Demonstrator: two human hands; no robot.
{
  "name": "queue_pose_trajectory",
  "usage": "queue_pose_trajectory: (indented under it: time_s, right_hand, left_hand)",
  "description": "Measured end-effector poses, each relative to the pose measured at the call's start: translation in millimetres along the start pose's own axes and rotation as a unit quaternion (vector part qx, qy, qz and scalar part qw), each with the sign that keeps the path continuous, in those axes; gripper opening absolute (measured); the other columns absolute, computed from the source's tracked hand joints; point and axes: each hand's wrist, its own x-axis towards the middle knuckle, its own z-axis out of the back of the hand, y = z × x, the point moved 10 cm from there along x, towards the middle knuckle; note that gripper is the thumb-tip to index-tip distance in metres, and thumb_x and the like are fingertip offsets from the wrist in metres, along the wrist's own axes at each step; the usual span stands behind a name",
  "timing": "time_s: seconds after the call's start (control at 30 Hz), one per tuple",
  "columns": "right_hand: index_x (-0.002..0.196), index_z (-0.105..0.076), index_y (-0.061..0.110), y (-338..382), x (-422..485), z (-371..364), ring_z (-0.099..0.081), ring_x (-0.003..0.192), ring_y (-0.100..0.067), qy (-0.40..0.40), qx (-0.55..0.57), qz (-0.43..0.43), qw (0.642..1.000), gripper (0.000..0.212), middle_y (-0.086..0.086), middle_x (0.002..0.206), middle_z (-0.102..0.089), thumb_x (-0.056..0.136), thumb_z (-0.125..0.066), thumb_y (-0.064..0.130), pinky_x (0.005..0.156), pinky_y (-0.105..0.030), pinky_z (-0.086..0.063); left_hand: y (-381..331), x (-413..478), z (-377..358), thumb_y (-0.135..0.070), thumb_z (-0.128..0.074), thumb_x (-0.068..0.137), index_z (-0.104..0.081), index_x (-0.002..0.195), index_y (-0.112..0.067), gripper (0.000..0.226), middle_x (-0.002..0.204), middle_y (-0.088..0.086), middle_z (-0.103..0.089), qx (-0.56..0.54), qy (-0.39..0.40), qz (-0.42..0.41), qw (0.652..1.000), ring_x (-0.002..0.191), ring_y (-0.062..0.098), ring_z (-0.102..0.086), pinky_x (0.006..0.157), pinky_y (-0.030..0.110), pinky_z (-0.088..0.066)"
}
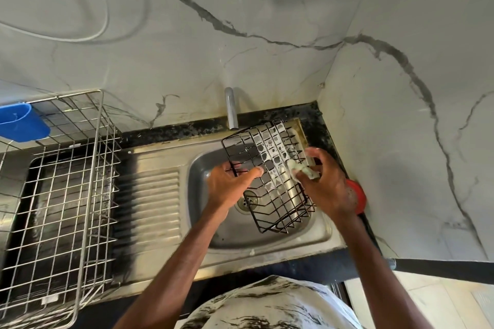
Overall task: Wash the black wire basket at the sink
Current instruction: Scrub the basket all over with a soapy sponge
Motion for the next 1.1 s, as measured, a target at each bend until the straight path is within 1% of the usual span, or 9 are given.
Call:
queue_pose_trajectory:
  time_s: [0.13, 0.3, 0.4, 0.5, 0.6, 0.73, 0.83, 0.93, 1.1]
  right_hand:
    - [0.15, -0.044, 0.026, -14, 15, -18, -0.062, 0.111, -0.013, 0.141, 0.024, -0.095, 0.985, 0.068, 0.006, 0.125, -0.064, 0.09, -0.076, 0.025, 0.09, -0.027, -0.054]
    - [0.149, -0.049, 0.022, -5, 29, -18, -0.067, 0.107, -0.016, 0.106, -0.015, -0.061, 0.992, 0.066, -0.008, 0.133, -0.064, 0.089, -0.077, 0.031, 0.088, -0.03, -0.059]
    - [0.148, -0.05, 0.016, 2, 31, -18, -0.071, 0.099, -0.018, 0.091, -0.04, -0.036, 0.994, 0.068, -0.011, 0.132, -0.065, 0.088, -0.077, 0.032, 0.082, -0.028, -0.06]
    - [0.147, -0.048, 0.006, 14, 25, -17, -0.07, 0.081, -0.01, 0.083, -0.033, -0.005, 0.996, 0.067, -0.013, 0.116, -0.071, 0.09, -0.076, 0.029, 0.064, -0.01, -0.054]
    - [0.148, -0.046, 0.005, 17, 22, -17, -0.065, 0.072, 0.0, 0.081, -0.032, 0.006, 0.996, 0.07, -0.006, 0.098, -0.071, 0.092, -0.071, 0.038, 0.056, -0.007, -0.049]
    - [0.149, -0.045, 0.007, 20, 21, -14, -0.067, 0.073, -0.004, 0.09, -0.02, 0.01, 0.996, 0.072, -0.009, 0.102, -0.071, 0.09, -0.071, 0.041, 0.055, -0.009, -0.05]
    - [0.143, -0.055, 0.01, 27, 19, -1, -0.066, 0.084, 0.003, 0.053, 0.003, 0.002, 0.999, 0.064, -0.003, 0.111, -0.07, 0.087, -0.078, 0.032, 0.063, -0.005, -0.051]
    - [0.121, -0.072, 0.009, 43, 9, 28, -0.065, 0.085, 0.01, -0.068, -0.003, 0.047, 0.997, 0.037, 0.003, 0.106, -0.074, 0.086, -0.08, 0.019, 0.069, 0.001, -0.046]
    - [0.121, -0.069, 0.003, 65, -7, 6, -0.071, 0.102, -0.02, -0.117, -0.078, 0.172, 0.975, 0.026, -0.011, 0.119, -0.07, 0.098, -0.06, -0.004, 0.085, -0.01, -0.054]
  left_hand:
    - [-3, 2, -2, -0.063, -0.086, 0.051, -0.071, 0.092, -0.026, 0.057, 0.085, -0.007, -0.079, 0.034, 0.022, -0.02, 0.999, 0.08, 0.016, -0.078, 0.079, 0.048, -0.065]
    - [1, 2, -6, -0.05, -0.094, 0.065, -0.061, 0.109, -0.027, 0.06, 0.098, 0.001, -0.079, 0.002, 0.064, 0.013, 0.998, 0.081, 0.018, -0.079, 0.081, 0.048, -0.065]
    - [7, 2, -11, -0.074, -0.082, 0.057, -0.059, 0.13, -0.018, 0.095, 0.109, 0.007, -0.077, -0.038, 0.103, 0.05, 0.993, 0.084, 0.026, -0.079, 0.088, 0.051, -0.062]
    - [3, 2, -10, -0.082, -0.062, 0.068, -0.063, 0.123, -0.031, 0.075, 0.108, 0.009, -0.076, -0.032, 0.106, 0.056, 0.992, 0.084, 0.028, -0.079, 0.086, 0.049, -0.063]
    - [3, 8, -5, -0.073, -0.061, 0.082, -0.066, 0.126, -0.012, 0.075, 0.094, 0.009, -0.08, -0.032, 0.095, 0.081, 0.992, 0.083, 0.026, -0.079, 0.08, 0.041, -0.063]
    - [3, 14, -2, -0.062, -0.06, 0.094, -0.071, 0.107, -0.002, 0.062, 0.083, 0.008, -0.08, -0.007, 0.07, 0.079, 0.994, 0.086, 0.027, -0.078, 0.084, 0.044, -0.063]
    - [1, 17, 1, -0.054, -0.063, 0.095, -0.072, 0.104, 0.001, 0.057, 0.084, 0.012, -0.08, -0.016, 0.039, 0.069, 0.997, 0.077, 0.025, -0.079, 0.072, 0.038, -0.065]
    - [-1, 18, 4, -0.053, -0.064, 0.095, -0.072, 0.102, 0.002, 0.056, 0.084, 0.014, -0.079, -0.019, 0.026, 0.069, 0.997, 0.073, 0.027, -0.079, 0.066, 0.037, -0.065]
    - [-5, 16, 1, -0.059, -0.061, 0.094, -0.07, 0.104, 0.004, 0.065, 0.083, 0.016, -0.079, -0.032, 0.038, 0.078, 0.996, 0.073, 0.031, -0.079, 0.064, 0.037, -0.065]
